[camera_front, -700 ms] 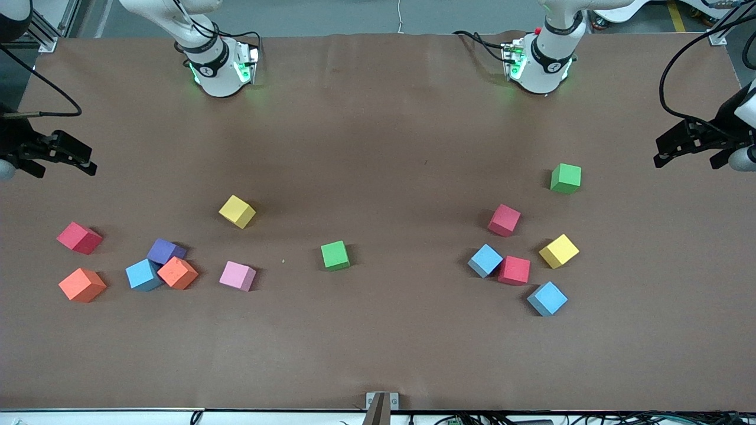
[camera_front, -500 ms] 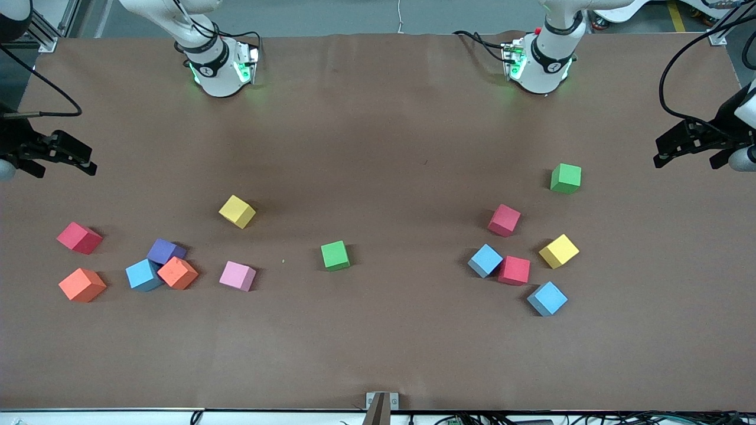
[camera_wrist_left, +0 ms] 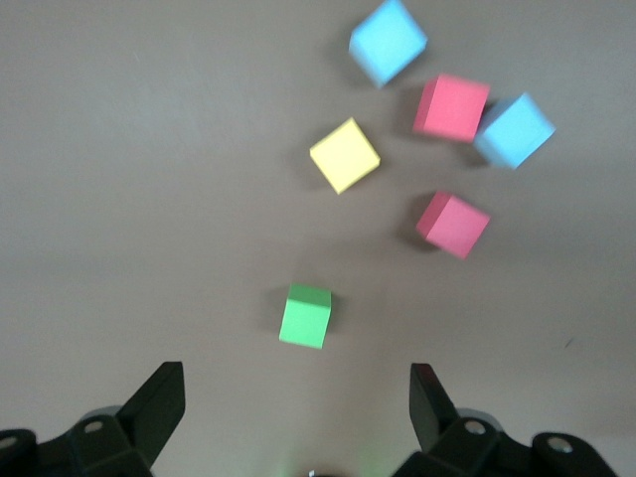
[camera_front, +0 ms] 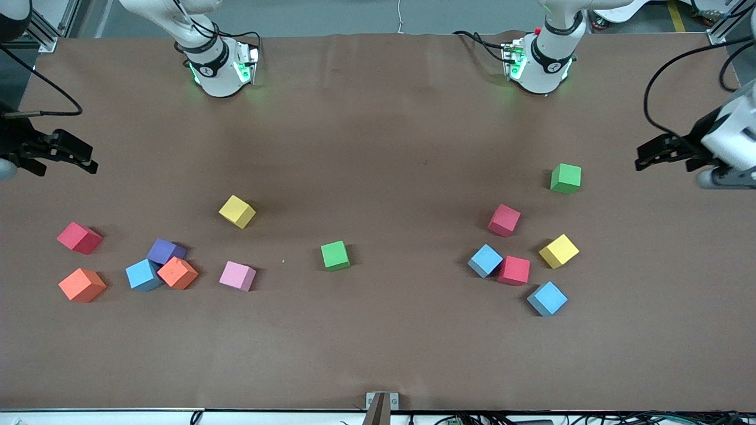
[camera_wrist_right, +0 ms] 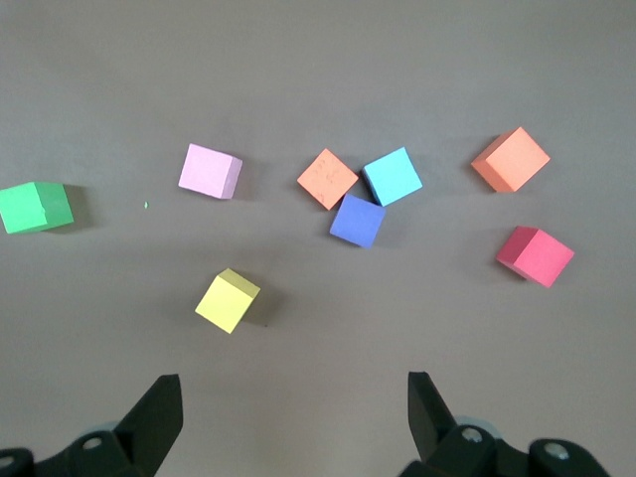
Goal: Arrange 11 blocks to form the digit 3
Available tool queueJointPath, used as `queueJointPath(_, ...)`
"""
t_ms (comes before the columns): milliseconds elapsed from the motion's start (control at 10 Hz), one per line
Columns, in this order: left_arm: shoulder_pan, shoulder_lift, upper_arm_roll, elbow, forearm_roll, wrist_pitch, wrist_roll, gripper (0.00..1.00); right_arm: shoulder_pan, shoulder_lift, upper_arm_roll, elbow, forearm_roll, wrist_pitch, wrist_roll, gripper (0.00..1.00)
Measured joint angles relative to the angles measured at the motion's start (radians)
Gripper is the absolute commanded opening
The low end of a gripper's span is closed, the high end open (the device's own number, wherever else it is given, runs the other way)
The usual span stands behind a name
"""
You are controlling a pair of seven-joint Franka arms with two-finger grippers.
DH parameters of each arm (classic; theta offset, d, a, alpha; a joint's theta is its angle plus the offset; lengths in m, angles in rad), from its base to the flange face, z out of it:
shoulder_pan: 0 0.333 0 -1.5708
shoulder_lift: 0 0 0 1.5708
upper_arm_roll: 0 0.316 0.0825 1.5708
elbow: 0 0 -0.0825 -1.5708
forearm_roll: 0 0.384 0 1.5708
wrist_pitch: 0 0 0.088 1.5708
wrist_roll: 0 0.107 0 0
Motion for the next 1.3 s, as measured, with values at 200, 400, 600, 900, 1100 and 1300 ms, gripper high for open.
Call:
queueJointPath(200,-0.001,0.011,-0.003,-0.192,-0.001,0.146,0.0,1.0,0.032,0.038,0.002,-0.005,0.0,-0.001,0.057,1.0)
queueJointPath(400,-0.001,0.02,-0.007,-0.405,-0.002,0.344,0.0,1.0,0.083,0.076,0.004,-0.051,0.004,0.004,0.131,1.0)
queueJointPath(600,0.001,0.032,-0.007,-0.59,-0.002,0.551,0.001,1.0,0.11,0.076,0.005,-0.177,0.049,0.094,0.243,1.0)
queueJointPath(900,0.002,0.091,-0.007,-0.738,-0.002,0.763,0.006,1.0,0.125,0.031,0.004,-0.477,0.072,0.441,0.388,1.0)
queueJointPath(1100,0.009,0.134,-0.007,-0.75,0.049,0.801,0.01,1.0,0.132,0.032,0.004,-0.601,0.073,0.577,0.462,1.0)
queueJointPath(1300,0.052,0.144,-0.006,-0.756,0.106,0.804,0.035,1.0,0.152,0.064,0.004,-0.641,0.082,0.625,0.541,1.0)
